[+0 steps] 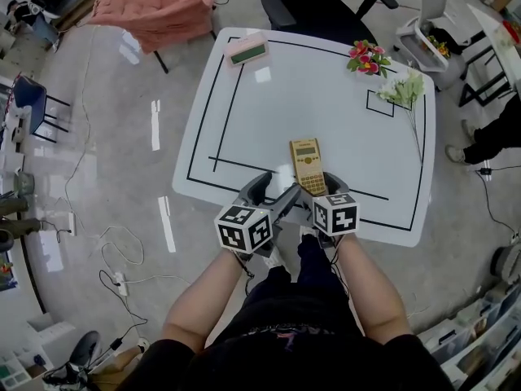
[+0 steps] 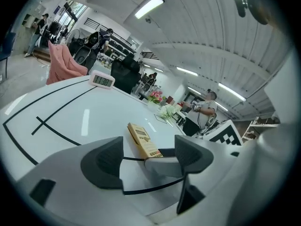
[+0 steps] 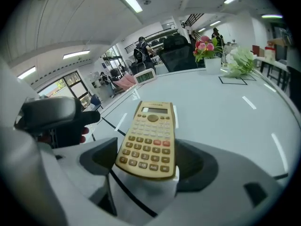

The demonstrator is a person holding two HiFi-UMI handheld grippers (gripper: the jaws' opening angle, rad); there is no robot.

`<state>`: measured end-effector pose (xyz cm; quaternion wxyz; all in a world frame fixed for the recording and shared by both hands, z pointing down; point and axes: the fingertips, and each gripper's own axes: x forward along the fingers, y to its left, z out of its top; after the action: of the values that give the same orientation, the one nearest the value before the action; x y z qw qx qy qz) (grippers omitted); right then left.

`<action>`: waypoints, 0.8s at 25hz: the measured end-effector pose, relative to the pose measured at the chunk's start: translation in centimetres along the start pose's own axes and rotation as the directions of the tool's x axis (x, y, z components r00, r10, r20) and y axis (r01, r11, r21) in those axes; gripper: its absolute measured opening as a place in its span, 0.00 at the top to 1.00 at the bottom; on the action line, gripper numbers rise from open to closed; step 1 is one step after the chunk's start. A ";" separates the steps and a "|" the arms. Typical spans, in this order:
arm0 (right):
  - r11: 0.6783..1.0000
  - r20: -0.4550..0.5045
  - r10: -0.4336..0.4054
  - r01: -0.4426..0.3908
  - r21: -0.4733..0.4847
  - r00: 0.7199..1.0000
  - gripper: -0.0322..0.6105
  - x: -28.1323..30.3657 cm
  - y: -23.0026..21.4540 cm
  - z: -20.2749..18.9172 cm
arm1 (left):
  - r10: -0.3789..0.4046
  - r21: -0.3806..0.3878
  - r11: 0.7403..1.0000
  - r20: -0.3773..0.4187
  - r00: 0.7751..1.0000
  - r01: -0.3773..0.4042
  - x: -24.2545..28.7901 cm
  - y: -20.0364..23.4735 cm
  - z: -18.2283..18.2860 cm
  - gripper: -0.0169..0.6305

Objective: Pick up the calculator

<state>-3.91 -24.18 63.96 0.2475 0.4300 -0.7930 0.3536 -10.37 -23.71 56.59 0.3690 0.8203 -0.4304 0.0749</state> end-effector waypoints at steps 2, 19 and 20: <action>1.000 -0.003 0.024 -0.024 0.015 1.000 0.35 -0.1 0.0 0.1 | -0.002 -0.027 1.000 -0.027 1.000 0.002 1.2 0.3 -0.4 0.45; 0.985 0.026 0.168 -0.169 0.041 0.985 0.35 -0.8 -0.6 1.2 | -0.046 -0.247 0.969 -0.128 0.991 0.013 7.9 0.4 -2.0 0.51; 0.984 0.026 0.174 -0.175 0.039 0.984 0.36 -0.8 -0.7 1.3 | -0.052 -0.264 0.964 -0.129 0.990 0.017 8.2 0.3 -2.1 0.51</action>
<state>-3.04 -25.00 62.83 0.1975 0.3677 -0.8231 0.3851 -5.18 -27.77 61.86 0.5038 0.7647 -0.3962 0.0661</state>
